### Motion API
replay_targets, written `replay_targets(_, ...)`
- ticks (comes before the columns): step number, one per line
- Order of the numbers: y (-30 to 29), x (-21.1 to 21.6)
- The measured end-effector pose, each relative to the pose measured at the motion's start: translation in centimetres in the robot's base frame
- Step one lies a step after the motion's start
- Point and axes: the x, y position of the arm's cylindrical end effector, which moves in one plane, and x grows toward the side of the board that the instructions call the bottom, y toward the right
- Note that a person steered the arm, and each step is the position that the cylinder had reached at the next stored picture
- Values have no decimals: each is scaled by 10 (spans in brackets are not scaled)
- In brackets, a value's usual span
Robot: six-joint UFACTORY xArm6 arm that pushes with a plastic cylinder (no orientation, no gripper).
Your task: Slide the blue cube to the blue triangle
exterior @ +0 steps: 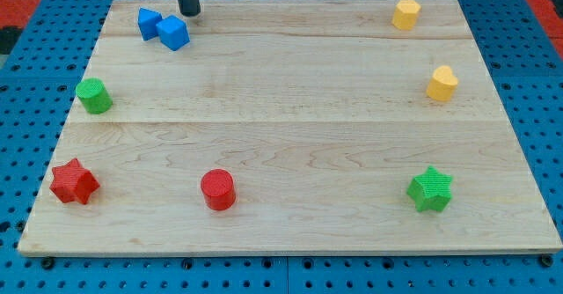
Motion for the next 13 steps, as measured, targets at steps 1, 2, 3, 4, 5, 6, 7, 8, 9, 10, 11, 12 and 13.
replay_targets(1, -65, 25)
replay_targets(2, -73, 77)
replay_targets(3, -73, 127)
replay_targets(4, -73, 131)
replay_targets(5, -73, 73)
replay_targets(6, -39, 30)
replay_targets(7, -6, 38)
replay_targets(8, -28, 77)
replay_targets(9, -49, 83)
replay_targets(10, -51, 81)
replay_targets(11, -51, 87)
replay_targets(12, -51, 113)
replay_targets(13, -55, 134)
